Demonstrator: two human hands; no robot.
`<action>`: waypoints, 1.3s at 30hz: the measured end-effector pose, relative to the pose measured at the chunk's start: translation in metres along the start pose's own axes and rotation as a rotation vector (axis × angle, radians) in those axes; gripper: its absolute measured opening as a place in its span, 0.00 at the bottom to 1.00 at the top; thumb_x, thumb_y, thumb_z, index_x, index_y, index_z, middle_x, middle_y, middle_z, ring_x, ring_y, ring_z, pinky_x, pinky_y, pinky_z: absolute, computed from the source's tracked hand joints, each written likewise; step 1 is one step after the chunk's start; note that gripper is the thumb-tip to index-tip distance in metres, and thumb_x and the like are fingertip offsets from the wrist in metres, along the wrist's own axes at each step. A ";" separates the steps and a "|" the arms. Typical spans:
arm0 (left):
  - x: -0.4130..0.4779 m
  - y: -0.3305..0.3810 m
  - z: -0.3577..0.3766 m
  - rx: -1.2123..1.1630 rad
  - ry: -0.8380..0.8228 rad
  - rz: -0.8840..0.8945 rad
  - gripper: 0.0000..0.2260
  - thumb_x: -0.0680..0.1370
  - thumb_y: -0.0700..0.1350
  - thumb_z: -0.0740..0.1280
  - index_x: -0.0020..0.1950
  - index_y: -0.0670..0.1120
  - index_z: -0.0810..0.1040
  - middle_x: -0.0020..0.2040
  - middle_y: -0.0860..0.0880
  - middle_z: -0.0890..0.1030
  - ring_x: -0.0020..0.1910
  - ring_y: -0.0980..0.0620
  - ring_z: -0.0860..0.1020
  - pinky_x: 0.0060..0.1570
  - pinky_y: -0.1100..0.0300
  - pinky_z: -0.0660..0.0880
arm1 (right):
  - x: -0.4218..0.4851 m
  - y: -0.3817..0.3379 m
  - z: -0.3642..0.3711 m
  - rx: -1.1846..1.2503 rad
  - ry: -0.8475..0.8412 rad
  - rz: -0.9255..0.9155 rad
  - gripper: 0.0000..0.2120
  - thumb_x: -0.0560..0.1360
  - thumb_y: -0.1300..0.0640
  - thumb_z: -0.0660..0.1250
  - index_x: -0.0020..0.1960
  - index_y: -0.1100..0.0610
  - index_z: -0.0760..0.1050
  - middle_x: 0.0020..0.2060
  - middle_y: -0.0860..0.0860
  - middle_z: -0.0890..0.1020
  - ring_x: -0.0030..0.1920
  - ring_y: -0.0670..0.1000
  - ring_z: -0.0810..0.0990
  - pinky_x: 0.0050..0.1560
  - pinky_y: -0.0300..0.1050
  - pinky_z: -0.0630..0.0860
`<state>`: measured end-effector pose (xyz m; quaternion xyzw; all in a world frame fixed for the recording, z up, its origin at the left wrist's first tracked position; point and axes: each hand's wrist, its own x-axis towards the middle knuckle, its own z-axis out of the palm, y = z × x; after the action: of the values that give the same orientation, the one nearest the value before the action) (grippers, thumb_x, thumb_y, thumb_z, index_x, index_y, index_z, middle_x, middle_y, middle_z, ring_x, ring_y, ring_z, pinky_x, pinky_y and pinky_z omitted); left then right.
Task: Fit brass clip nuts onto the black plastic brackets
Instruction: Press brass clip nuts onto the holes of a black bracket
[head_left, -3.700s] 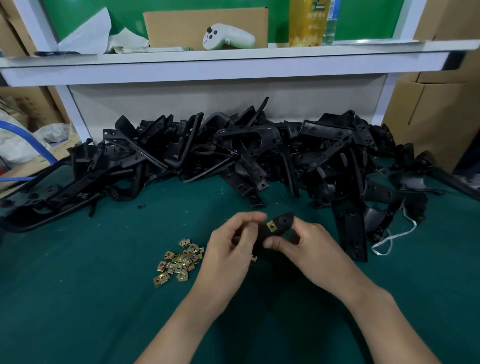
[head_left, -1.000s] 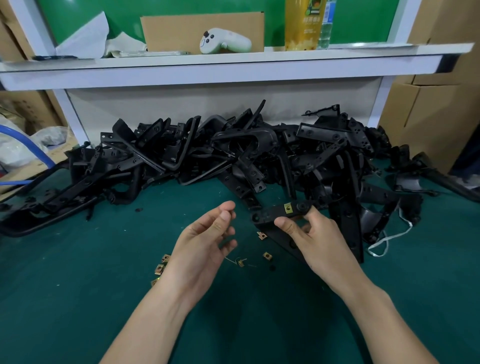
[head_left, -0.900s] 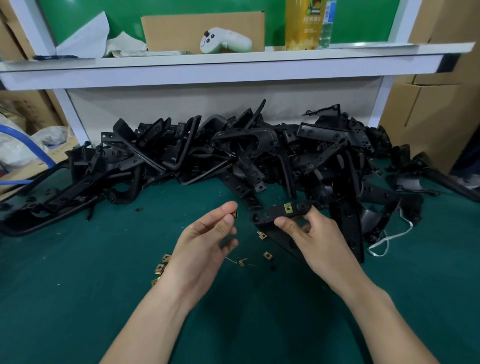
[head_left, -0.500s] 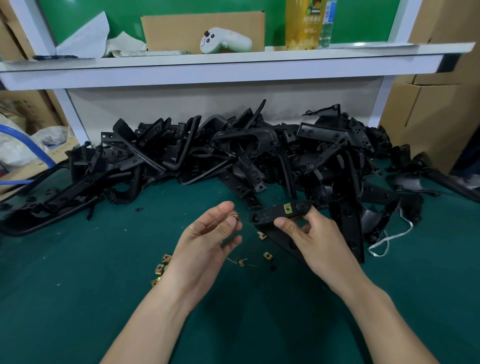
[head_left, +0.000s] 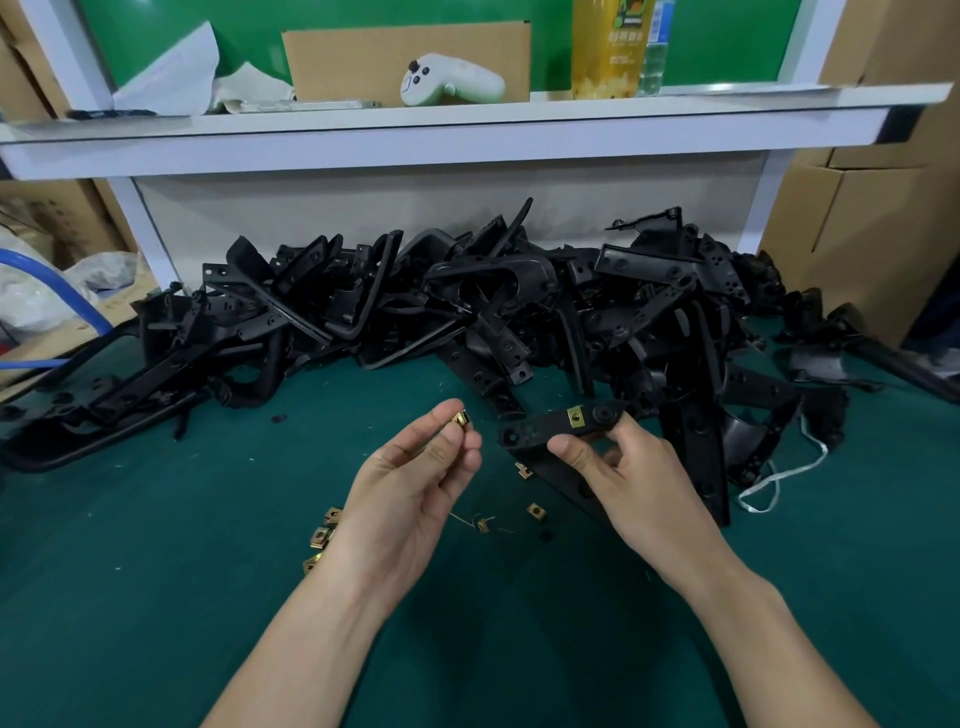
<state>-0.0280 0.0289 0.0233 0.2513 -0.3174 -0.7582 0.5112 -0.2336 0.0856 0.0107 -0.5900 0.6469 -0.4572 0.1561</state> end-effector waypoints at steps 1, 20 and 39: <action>0.000 0.000 0.000 0.005 -0.002 -0.003 0.09 0.72 0.37 0.70 0.49 0.42 0.88 0.44 0.45 0.83 0.42 0.52 0.83 0.45 0.62 0.81 | 0.000 0.000 0.000 -0.004 0.000 0.000 0.21 0.72 0.27 0.62 0.54 0.41 0.76 0.20 0.44 0.66 0.22 0.44 0.64 0.24 0.36 0.62; 0.001 -0.001 -0.001 -0.007 0.032 -0.059 0.07 0.77 0.44 0.70 0.45 0.42 0.85 0.42 0.47 0.81 0.39 0.54 0.81 0.41 0.62 0.80 | -0.001 0.000 0.000 -0.005 -0.019 0.004 0.21 0.72 0.26 0.61 0.54 0.40 0.75 0.21 0.45 0.66 0.22 0.44 0.64 0.24 0.38 0.61; 0.003 -0.010 -0.007 0.486 0.138 0.212 0.07 0.80 0.47 0.69 0.45 0.49 0.85 0.44 0.51 0.84 0.43 0.54 0.80 0.47 0.54 0.76 | -0.003 -0.005 0.001 0.044 -0.101 -0.021 0.20 0.71 0.26 0.63 0.52 0.39 0.76 0.23 0.44 0.65 0.24 0.44 0.63 0.26 0.37 0.62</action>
<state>-0.0305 0.0276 0.0112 0.3829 -0.4792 -0.5831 0.5327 -0.2287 0.0887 0.0127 -0.6154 0.6219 -0.4424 0.1966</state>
